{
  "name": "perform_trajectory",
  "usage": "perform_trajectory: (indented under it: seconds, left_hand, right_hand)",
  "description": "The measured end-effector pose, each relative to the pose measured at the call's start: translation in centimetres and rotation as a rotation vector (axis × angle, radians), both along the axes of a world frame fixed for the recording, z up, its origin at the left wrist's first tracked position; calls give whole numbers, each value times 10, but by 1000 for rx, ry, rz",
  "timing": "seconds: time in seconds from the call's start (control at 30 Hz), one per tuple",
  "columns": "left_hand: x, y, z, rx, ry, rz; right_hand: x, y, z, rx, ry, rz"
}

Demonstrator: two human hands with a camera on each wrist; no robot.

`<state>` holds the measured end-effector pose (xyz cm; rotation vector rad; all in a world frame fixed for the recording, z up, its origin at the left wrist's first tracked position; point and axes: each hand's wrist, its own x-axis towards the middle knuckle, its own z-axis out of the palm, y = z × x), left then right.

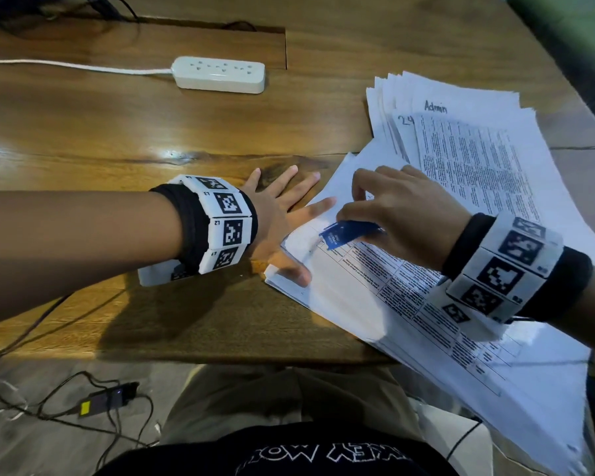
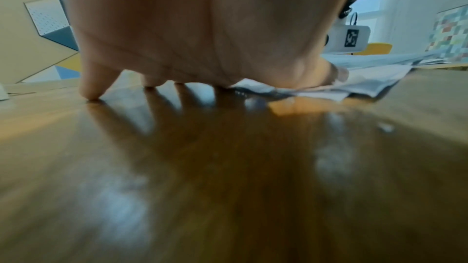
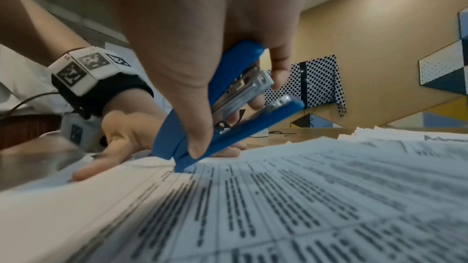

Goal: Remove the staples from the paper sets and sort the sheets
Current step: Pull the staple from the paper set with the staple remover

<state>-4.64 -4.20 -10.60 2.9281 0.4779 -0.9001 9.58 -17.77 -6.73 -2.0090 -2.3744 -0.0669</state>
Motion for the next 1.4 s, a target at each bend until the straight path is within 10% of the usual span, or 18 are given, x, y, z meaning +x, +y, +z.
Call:
perform_trajectory:
  seconds: [0.6,0.8,1.4]
  left_hand:
    - [-19,-25,20,-46,-315,275]
    - [-19,-39,19,-270,-379,580]
    - [-20,-44,27,-354,-360,747]
  right_hand:
    - [38,5,-6,-54,153,-513]
    - [15,2,-6,87,-40,-246]
    - [2,34,-20,-237,576,-345]
